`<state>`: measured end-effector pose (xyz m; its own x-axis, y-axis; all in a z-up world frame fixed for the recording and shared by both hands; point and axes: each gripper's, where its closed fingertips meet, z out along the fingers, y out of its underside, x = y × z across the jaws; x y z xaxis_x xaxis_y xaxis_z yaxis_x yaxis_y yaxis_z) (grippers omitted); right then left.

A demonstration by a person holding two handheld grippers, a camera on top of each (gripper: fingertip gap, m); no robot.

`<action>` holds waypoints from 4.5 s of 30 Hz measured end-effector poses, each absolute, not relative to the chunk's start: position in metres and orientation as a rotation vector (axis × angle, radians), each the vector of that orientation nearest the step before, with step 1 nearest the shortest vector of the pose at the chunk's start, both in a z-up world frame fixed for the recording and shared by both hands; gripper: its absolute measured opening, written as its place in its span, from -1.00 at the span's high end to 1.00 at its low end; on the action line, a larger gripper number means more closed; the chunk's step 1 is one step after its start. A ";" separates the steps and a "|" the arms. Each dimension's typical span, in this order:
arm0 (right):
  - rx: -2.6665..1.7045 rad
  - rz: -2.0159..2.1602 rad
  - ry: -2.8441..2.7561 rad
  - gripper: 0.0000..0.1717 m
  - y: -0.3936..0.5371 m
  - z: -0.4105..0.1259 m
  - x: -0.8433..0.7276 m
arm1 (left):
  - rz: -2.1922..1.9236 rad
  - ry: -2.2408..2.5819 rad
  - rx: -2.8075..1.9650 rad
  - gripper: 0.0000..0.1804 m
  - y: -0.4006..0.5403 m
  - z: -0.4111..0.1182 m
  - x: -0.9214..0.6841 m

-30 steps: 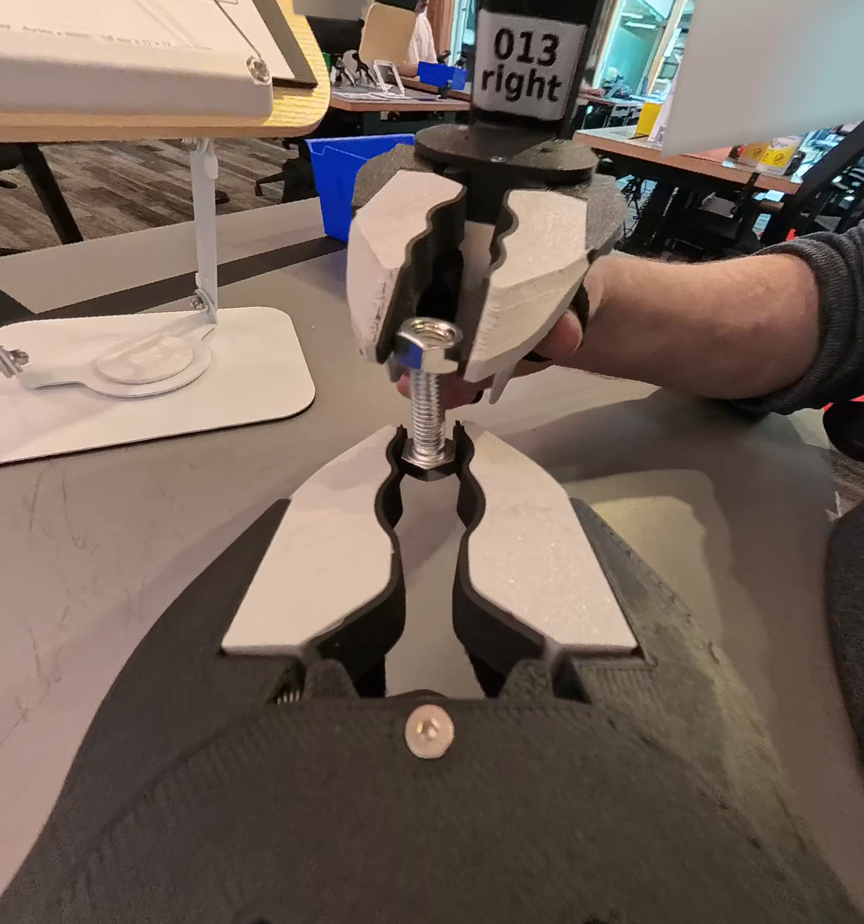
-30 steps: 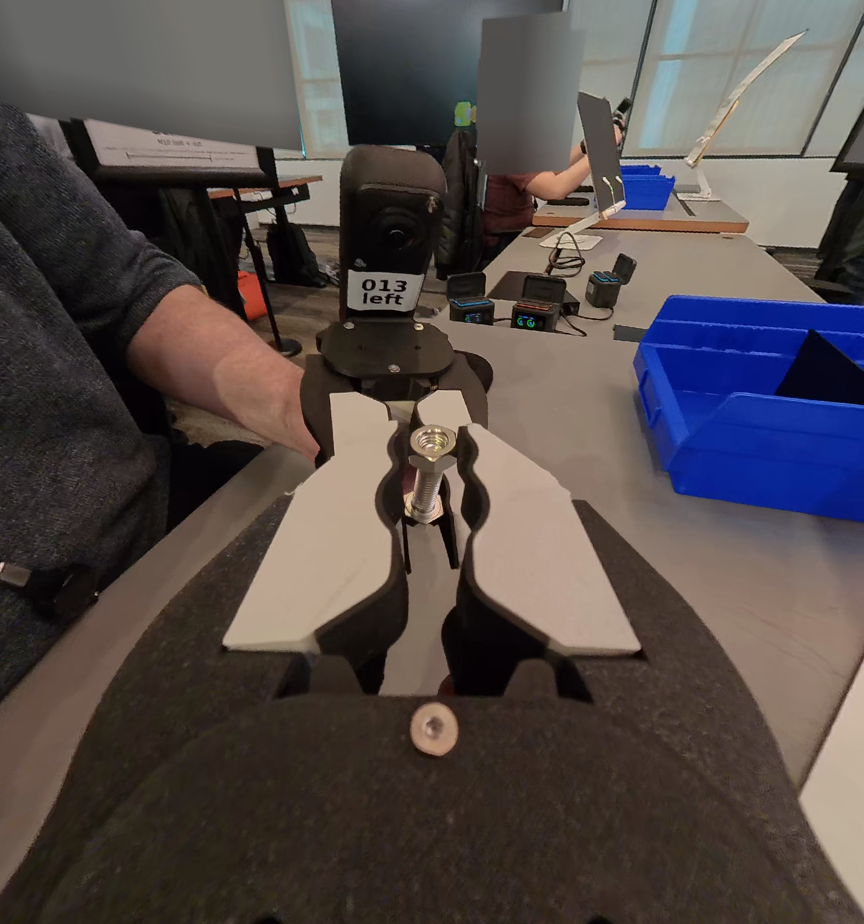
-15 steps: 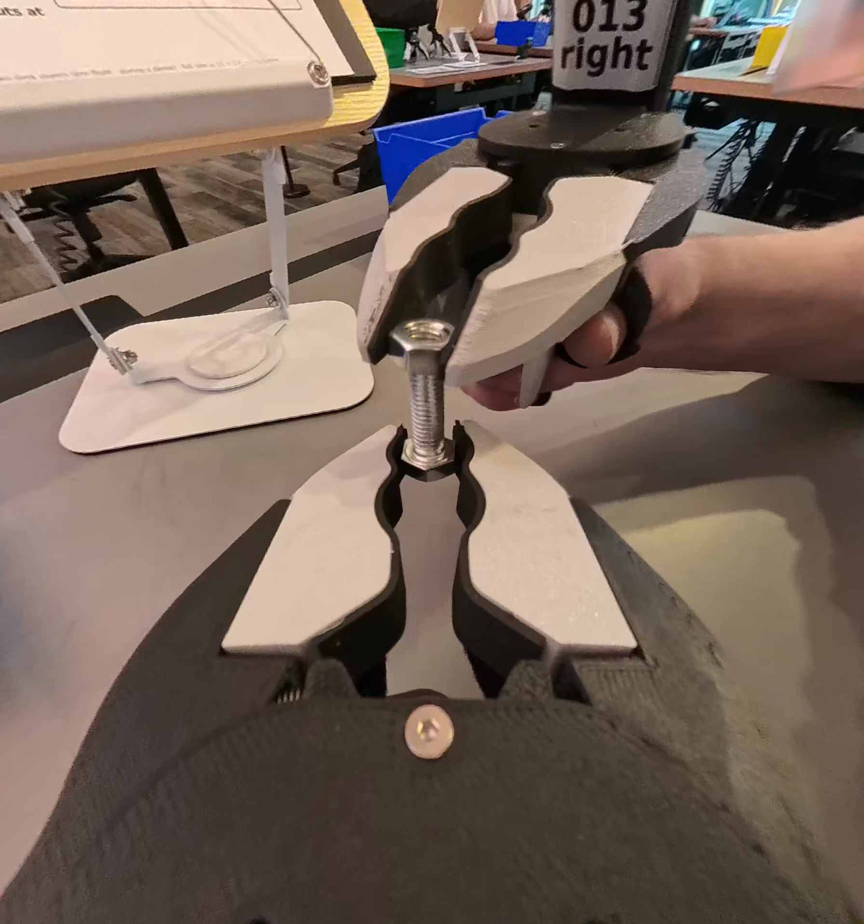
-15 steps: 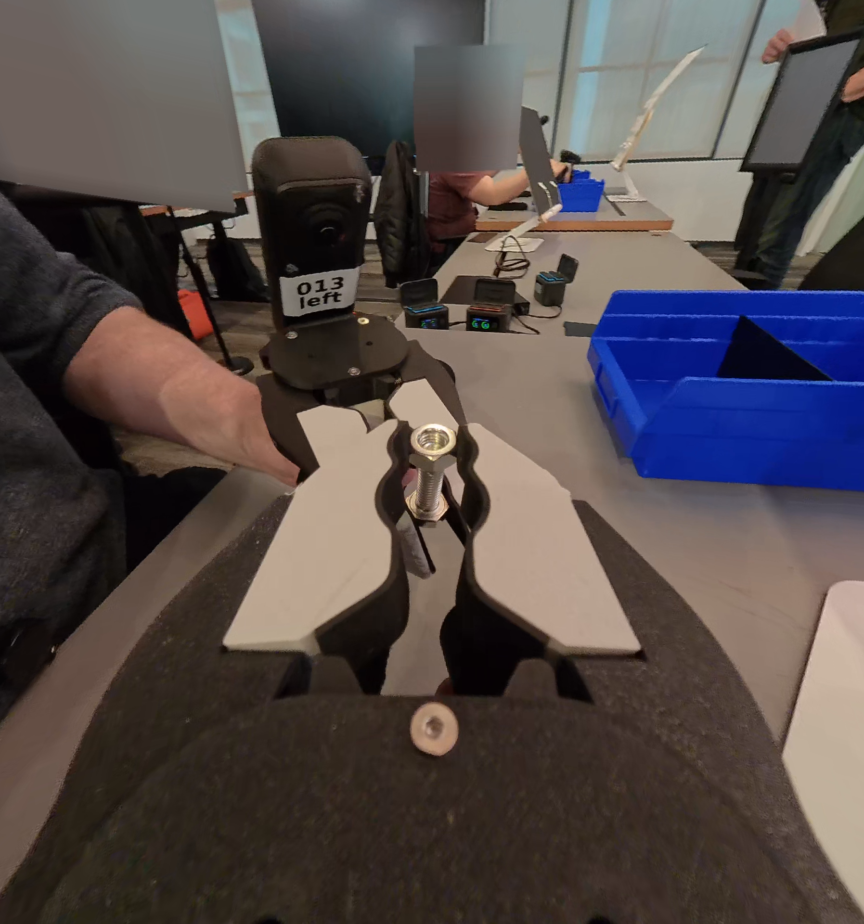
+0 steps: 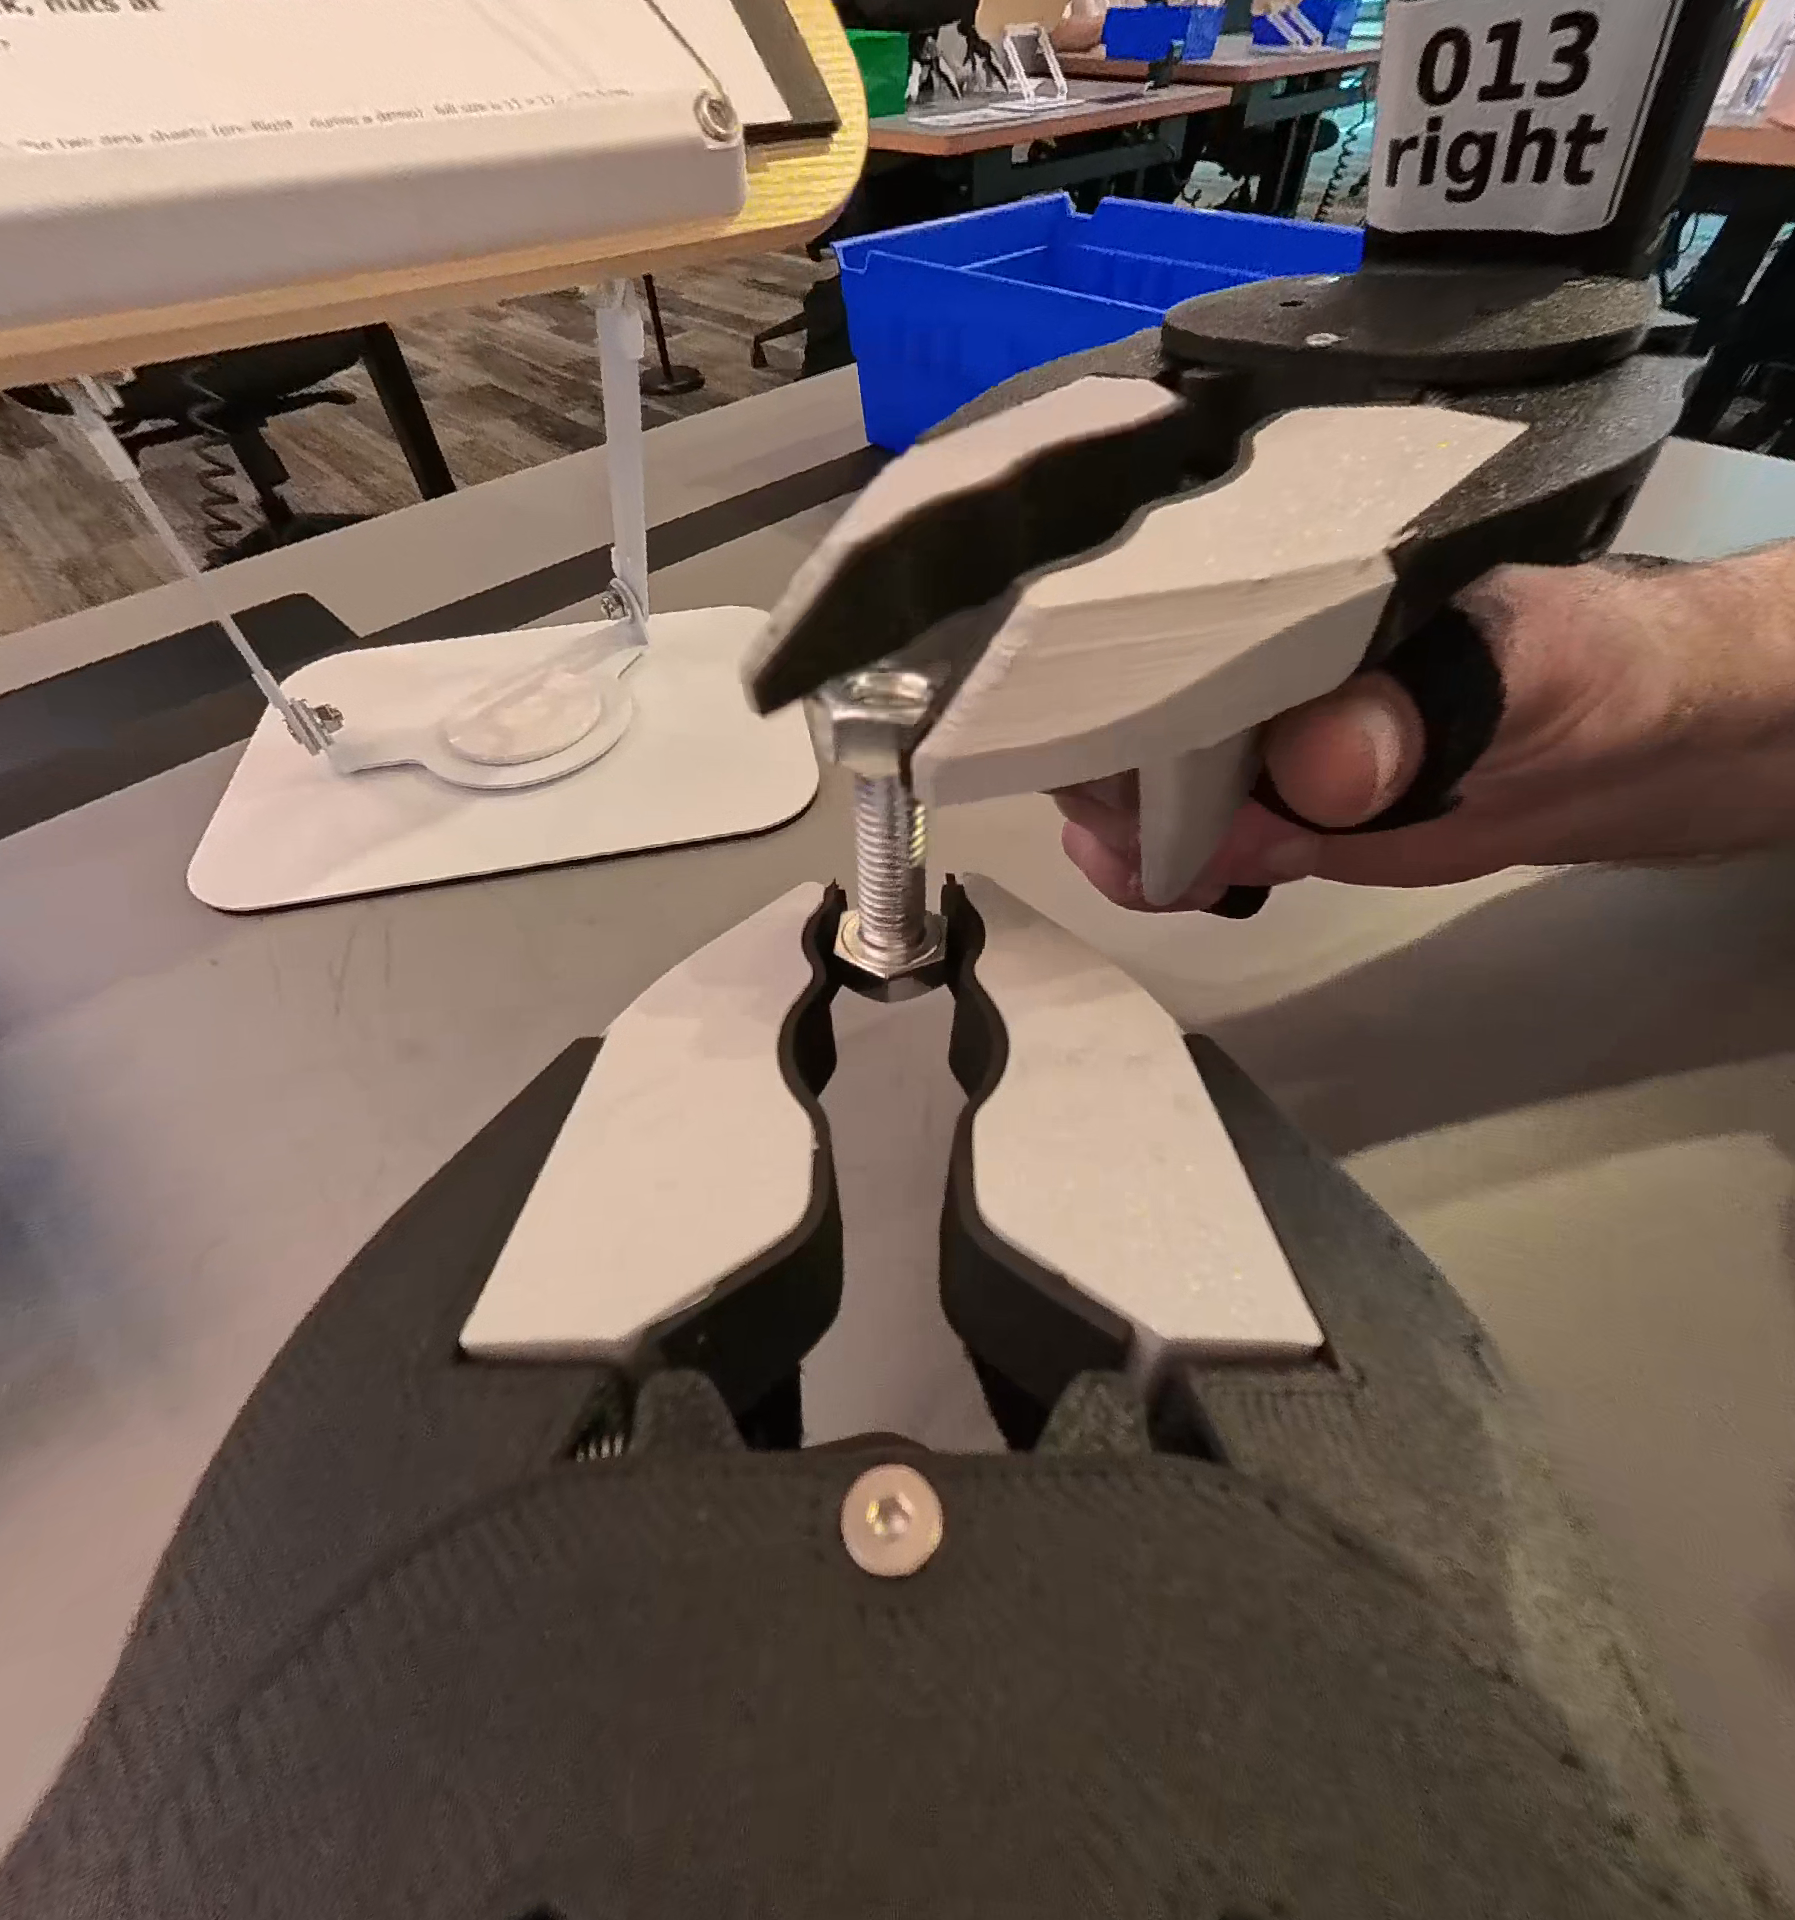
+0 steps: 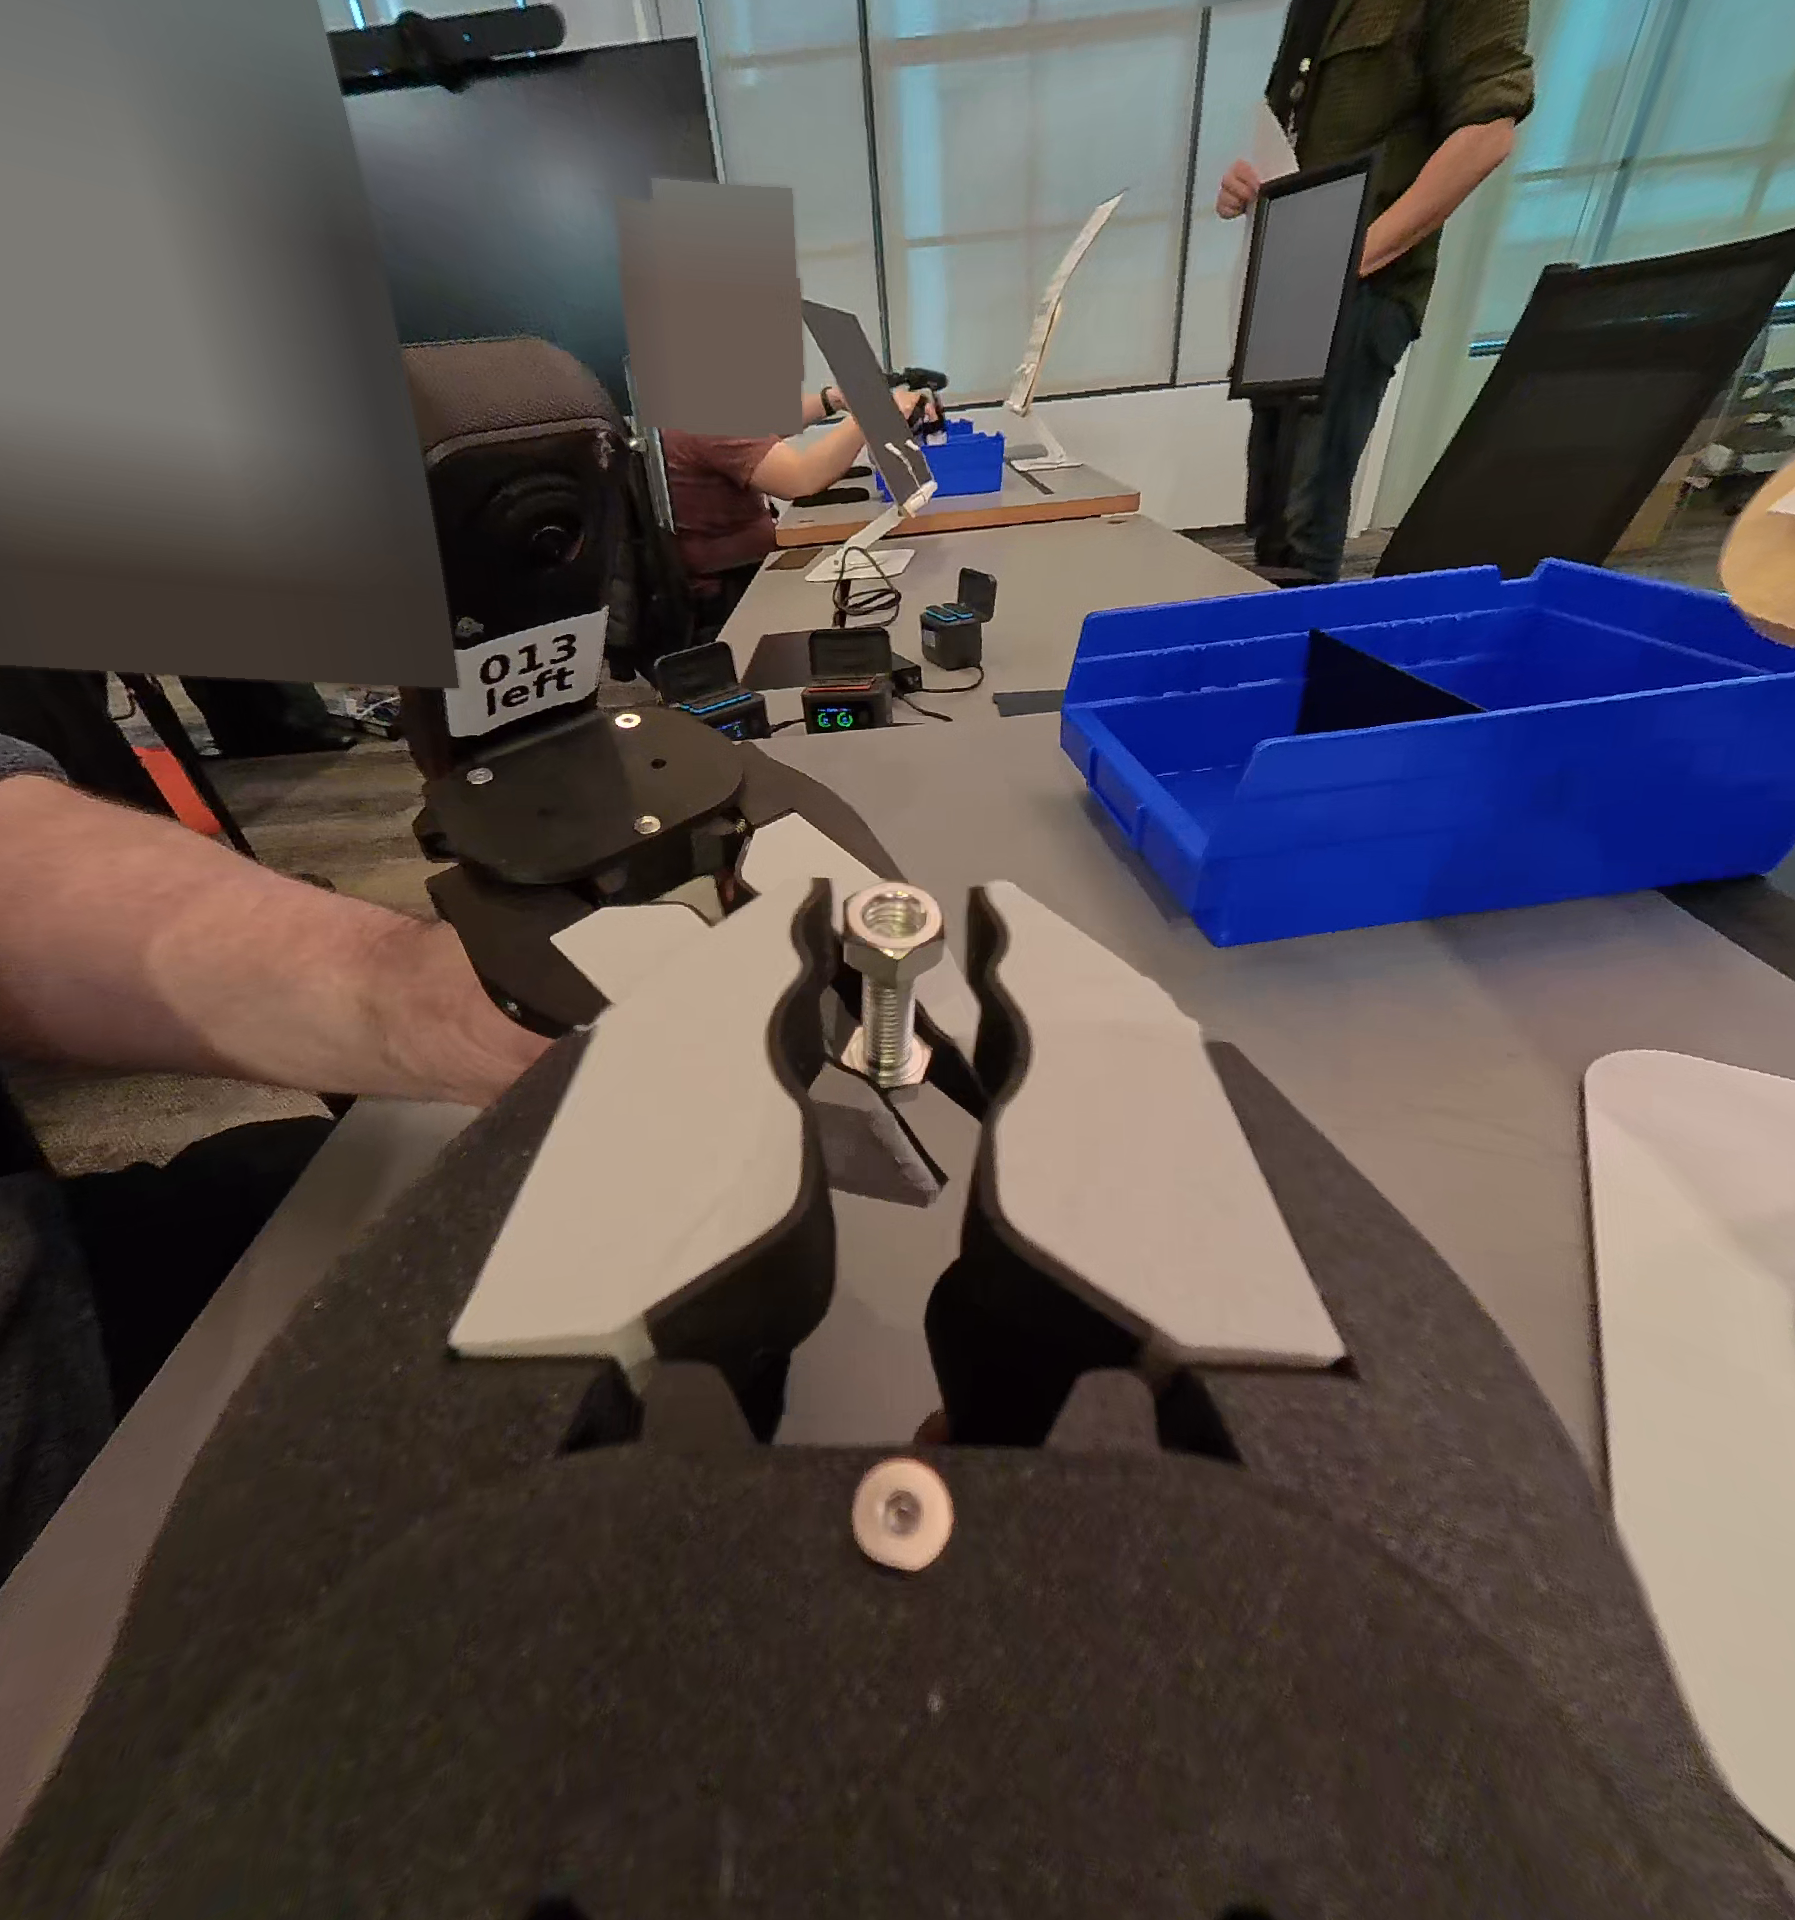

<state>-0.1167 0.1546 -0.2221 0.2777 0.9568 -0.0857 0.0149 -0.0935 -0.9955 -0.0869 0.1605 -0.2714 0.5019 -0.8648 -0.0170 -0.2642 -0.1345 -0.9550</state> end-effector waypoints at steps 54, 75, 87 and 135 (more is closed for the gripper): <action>-1.356 1.124 -1.162 0.58 0.136 -0.227 -0.113 | -0.868 0.981 -1.652 0.80 0.151 -0.270 -0.078; -1.343 1.159 -1.186 0.46 0.131 -0.228 -0.114 | -0.890 0.989 -1.660 0.80 0.150 -0.268 -0.078; -1.348 1.196 -1.197 0.22 0.134 -0.225 -0.121 | -0.913 1.035 -1.661 0.80 0.145 -0.269 -0.075; -1.300 1.250 -1.237 0.27 0.124 -0.228 -0.120 | -0.962 1.029 -1.770 0.80 0.148 -0.274 -0.080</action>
<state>-0.1200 0.1236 -0.2280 -0.0206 0.9970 -0.0744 0.0643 -0.0729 -0.9953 -0.0802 0.1476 -0.2744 0.3650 -0.9106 0.1942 -0.2550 -0.2984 -0.9197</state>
